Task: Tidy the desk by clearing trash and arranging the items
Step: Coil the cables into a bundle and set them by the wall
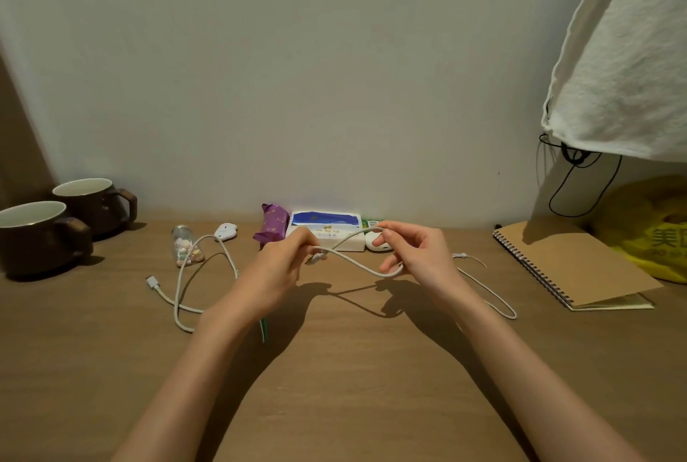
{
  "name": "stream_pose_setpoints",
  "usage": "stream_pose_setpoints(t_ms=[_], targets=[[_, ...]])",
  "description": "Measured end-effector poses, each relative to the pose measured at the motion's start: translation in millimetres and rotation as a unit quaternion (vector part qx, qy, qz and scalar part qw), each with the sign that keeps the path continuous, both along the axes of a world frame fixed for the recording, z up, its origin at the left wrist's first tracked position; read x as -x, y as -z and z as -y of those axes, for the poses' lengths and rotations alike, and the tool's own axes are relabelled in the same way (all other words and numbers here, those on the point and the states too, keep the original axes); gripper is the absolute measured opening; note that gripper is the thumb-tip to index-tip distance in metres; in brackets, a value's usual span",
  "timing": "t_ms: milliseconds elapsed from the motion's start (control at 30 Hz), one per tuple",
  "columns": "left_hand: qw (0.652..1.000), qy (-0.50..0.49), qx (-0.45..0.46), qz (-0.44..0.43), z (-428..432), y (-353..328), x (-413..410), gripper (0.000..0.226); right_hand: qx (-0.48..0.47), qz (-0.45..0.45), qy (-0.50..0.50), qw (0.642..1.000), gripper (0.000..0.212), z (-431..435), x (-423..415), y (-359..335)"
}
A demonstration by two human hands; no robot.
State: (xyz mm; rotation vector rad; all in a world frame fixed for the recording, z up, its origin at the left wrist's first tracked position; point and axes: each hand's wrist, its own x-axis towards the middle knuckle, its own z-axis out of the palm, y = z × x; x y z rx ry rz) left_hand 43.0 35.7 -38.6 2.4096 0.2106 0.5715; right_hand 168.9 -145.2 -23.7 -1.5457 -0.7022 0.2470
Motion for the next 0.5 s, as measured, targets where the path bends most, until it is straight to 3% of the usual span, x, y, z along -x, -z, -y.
stream_pose_setpoints(t_ms=[100, 200, 367, 500], targets=[[0.999, 0.036, 0.015, -0.028, 3, -4, 0, 0.042, 0.008, 0.03, 0.02, 0.999, 0.019, -1, 3, 1], [0.996, 0.056, 0.044, -0.047, 7, -8, 1, 0.033, 0.014, 0.044, 0.046, 0.998, 0.021, -4, 7, 2], [0.993, 0.043, 0.103, 0.038, 10, -8, -1, 0.025, 0.03, 0.088, 0.068, 0.993, 0.02, -6, 9, 2], [0.995, -0.02, 0.064, 0.077, 1, -5, -5, 0.024, 0.114, 0.158, 0.03, 0.98, 0.017, -7, 9, 2]])
